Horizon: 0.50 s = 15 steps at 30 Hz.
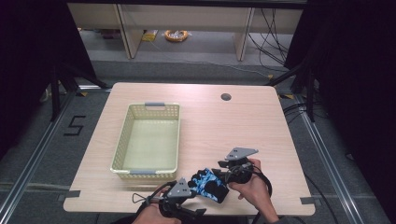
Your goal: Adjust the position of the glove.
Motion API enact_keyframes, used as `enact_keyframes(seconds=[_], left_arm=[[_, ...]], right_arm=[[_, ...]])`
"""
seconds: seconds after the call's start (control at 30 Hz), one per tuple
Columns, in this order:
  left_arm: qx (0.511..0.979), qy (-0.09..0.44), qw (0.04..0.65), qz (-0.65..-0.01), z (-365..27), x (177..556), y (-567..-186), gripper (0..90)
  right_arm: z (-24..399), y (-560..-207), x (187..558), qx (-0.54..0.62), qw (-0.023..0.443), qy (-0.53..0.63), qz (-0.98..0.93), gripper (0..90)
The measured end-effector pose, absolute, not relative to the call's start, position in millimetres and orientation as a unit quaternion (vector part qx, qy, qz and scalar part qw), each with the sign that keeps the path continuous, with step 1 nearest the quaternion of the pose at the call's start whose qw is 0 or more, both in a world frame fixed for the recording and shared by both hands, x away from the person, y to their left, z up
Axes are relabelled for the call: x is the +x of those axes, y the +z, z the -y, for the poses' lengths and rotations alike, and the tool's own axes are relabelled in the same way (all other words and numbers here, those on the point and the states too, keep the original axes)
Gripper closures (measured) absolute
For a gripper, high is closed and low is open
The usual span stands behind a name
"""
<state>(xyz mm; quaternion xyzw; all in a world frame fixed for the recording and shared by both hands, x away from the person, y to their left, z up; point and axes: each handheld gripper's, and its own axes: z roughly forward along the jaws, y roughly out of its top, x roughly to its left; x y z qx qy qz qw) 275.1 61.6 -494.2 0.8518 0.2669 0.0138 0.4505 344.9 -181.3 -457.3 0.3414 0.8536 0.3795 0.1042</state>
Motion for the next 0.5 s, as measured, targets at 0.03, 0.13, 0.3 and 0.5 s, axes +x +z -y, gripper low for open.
enact_keyframes(seconds=[0.03,0.13,0.3,0.5], left_arm=[[0.852,0.041,0.444,-0.275,-68,279,-496,34.5],[0.853,0.053,0.436,-0.281,-73,285,-497,34.5],[0.868,0.078,0.409,-0.269,-78,300,-501,36.7],[0.871,0.064,0.407,-0.266,-75,303,-505,44.7]], right_arm=[[190,-458,338,0.35,0.11,0.381,-0.849,58.8],[202,-461,323,0.362,0.104,0.363,-0.852,58.8],[216,-476,303,0.378,0.102,0.351,-0.851,60.5],[219,-487,294,0.387,0.08,0.331,-0.857,63.0]])
